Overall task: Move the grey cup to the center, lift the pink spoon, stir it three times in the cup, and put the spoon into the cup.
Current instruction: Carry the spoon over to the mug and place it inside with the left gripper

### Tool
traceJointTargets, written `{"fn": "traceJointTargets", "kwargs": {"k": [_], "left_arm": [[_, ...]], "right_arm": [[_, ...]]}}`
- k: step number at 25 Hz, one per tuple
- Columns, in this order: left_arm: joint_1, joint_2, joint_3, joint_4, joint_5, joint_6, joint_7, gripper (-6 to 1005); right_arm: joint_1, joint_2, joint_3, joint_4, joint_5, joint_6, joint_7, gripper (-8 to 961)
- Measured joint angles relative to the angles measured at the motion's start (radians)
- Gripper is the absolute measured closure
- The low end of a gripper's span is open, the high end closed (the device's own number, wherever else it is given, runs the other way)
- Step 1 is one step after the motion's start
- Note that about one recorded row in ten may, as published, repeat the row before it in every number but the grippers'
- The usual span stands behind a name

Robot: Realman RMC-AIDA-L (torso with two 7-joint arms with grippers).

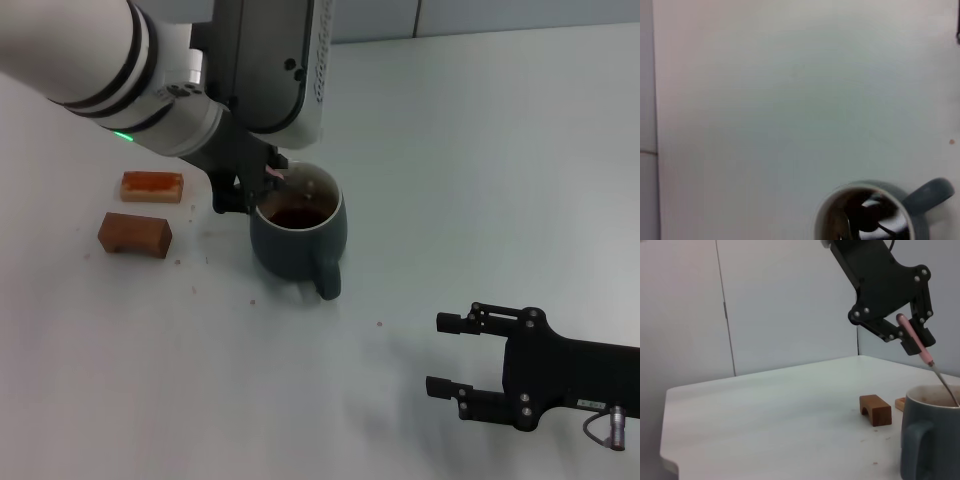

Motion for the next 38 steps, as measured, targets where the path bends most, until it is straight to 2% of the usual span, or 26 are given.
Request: {"fn": "traceJointTargets", "kwargs": {"k": [9,14,26,38], "left_arm": [[0.006,0.003,-0.007,-0.003,0.022,0.034,-0.011,869],[0.015,0.004,-0.017,0.017,-0.024,0.084,-0.007,870],[0.019,0.003,-0.011,0.005,-0.039,0.013,-0.015,869],[0.036,0.007,-0.029,0.020,-0.009,0.060,-0.023,870]], "right_arm": [[-0.002,-0.001,0.000,0.000,0.000,-0.002,0.000,261],[-0.004,-0.001,0.000,0.000,0.000,-0.005,0.000,261],[-0.009,0.000,0.000,0.000,0.000,-0.010,0.000,261],[-0.009,0.000,0.000,0.001,0.000,-0.011,0.000,260]]}}
